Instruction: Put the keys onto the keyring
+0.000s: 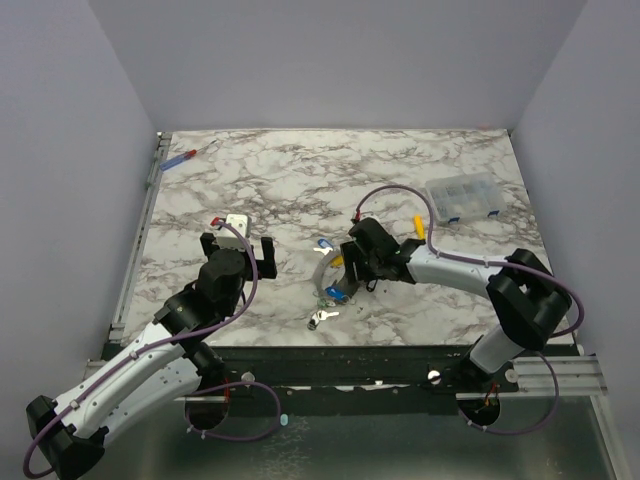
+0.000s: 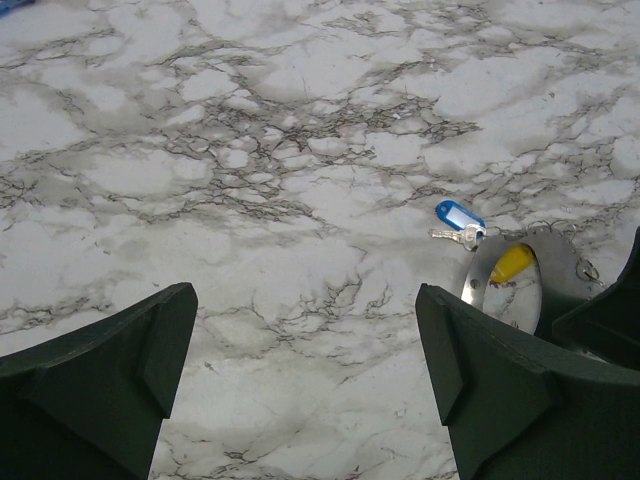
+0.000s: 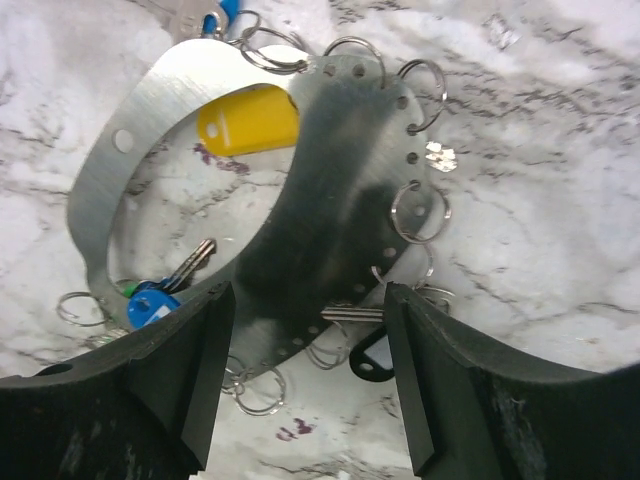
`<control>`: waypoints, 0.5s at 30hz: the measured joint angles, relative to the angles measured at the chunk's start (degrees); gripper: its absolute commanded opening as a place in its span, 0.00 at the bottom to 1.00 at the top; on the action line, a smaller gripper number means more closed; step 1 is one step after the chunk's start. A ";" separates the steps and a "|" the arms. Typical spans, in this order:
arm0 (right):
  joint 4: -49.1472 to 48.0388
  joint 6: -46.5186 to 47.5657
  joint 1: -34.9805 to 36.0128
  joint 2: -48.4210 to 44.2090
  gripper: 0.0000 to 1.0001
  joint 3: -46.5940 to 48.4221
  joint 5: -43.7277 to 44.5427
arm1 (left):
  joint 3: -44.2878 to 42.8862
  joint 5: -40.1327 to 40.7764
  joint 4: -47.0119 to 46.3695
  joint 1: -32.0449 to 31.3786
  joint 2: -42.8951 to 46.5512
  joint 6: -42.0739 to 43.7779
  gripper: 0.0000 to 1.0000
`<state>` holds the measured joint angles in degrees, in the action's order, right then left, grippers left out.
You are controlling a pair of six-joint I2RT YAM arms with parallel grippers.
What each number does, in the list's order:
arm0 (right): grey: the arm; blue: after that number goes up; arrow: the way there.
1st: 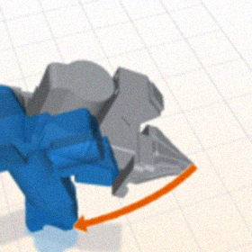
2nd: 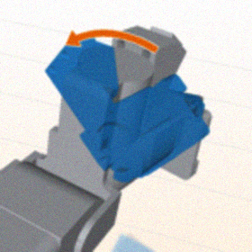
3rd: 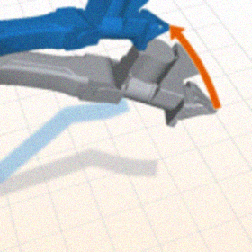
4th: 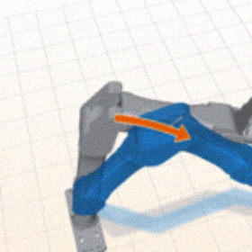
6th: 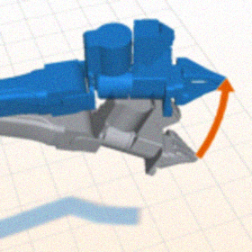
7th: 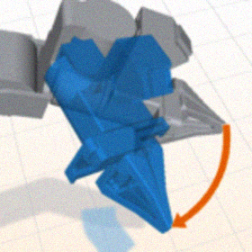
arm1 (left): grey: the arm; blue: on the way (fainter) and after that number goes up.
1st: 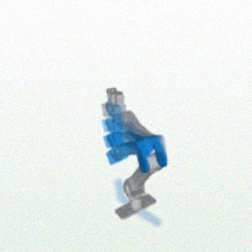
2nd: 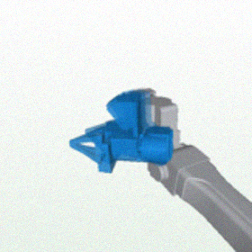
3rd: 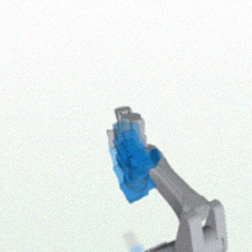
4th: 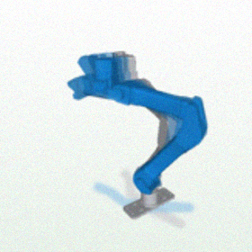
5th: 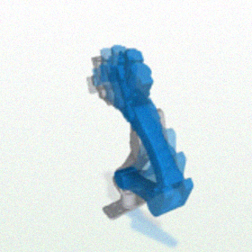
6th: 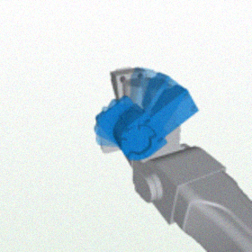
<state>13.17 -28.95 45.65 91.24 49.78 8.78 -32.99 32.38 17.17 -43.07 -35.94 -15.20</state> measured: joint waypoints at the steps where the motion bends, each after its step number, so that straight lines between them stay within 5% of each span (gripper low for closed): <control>1: 1.16 1.42 0.00 0.31 0.72 0.87 0.63 | 0.00 0.00 0.00 0.00 0.00 0.02 0.99; 15: 13.44 9.60 -0.02 -6.14 0.73 0.39 1.38 | 0.00 0.02 0.00 0.00 0.00 0.07 0.99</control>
<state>26.61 -19.35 45.63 85.10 50.17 10.15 -32.99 32.40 17.17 -43.07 -35.94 -15.14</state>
